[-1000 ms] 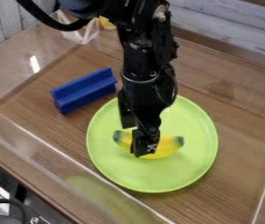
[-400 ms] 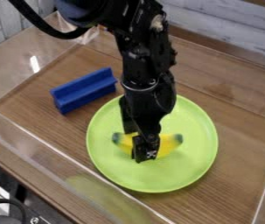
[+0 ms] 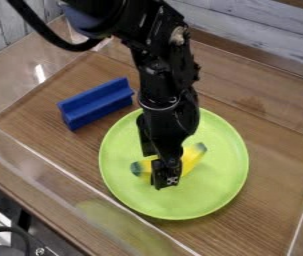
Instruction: Remove the banana from inside the green plate and put it on the table
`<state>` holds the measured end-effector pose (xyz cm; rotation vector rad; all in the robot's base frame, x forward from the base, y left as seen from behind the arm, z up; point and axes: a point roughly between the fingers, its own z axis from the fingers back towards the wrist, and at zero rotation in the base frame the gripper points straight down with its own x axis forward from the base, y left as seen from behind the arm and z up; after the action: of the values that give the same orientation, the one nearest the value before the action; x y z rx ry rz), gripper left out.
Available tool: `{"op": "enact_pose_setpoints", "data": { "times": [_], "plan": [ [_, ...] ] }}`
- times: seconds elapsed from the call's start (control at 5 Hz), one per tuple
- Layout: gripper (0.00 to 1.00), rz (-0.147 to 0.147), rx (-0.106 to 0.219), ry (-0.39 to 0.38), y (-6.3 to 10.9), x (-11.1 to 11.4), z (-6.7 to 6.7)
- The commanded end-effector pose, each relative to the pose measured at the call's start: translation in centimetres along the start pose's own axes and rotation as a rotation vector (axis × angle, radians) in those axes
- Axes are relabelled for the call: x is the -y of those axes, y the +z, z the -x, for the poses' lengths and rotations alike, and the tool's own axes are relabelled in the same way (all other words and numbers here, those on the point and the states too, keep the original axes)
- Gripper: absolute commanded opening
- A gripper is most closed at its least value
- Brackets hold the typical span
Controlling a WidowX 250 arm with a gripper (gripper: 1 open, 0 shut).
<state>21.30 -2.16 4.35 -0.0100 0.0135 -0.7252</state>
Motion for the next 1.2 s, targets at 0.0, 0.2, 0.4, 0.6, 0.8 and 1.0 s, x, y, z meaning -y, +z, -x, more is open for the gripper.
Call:
{"op": "enact_pose_setpoints", "data": {
  "times": [0.0, 0.2, 0.4, 0.6, 0.8, 1.0],
  "plan": [
    [1.0, -0.013, 0.02, 0.006, 0.07, -0.28, -0.08],
    [1.0, -0.015, 0.025, 0.004, -0.13, -0.27, -0.11],
    [1.0, -0.017, 0.029, 0.003, -0.25, -0.28, -0.14],
    [1.0, -0.019, 0.033, 0.002, -0.4, -0.31, -0.16],
    [1.0, -0.02, 0.027, -0.005, -0.65, -0.33, -0.36],
    [0.0, -0.02, 0.021, -0.011, -0.84, -0.36, -0.51]
  ]
}}
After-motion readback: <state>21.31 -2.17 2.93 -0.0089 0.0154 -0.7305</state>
